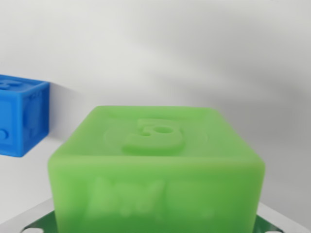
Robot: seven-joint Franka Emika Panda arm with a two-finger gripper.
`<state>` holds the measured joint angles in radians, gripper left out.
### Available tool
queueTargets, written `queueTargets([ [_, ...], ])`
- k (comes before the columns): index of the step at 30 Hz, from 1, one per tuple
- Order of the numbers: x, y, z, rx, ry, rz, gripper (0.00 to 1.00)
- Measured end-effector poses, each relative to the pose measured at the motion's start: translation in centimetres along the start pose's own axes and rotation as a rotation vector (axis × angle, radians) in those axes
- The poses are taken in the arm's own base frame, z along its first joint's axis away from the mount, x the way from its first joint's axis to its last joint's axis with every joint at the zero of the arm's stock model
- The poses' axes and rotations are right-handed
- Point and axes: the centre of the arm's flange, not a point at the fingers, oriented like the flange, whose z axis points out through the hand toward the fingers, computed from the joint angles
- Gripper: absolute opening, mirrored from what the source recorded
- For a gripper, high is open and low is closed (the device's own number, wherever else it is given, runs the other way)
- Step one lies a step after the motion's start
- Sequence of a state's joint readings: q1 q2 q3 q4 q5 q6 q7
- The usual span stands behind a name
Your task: Stack cube
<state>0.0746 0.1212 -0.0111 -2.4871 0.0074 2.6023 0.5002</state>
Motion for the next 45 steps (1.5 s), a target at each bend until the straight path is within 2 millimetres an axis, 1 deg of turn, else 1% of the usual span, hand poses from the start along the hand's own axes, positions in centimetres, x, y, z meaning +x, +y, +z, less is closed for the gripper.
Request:
queueTargets([
  [45, -6.4, -5.8, -0.2, -0.002, -0.001, 0.141, 0.00],
])
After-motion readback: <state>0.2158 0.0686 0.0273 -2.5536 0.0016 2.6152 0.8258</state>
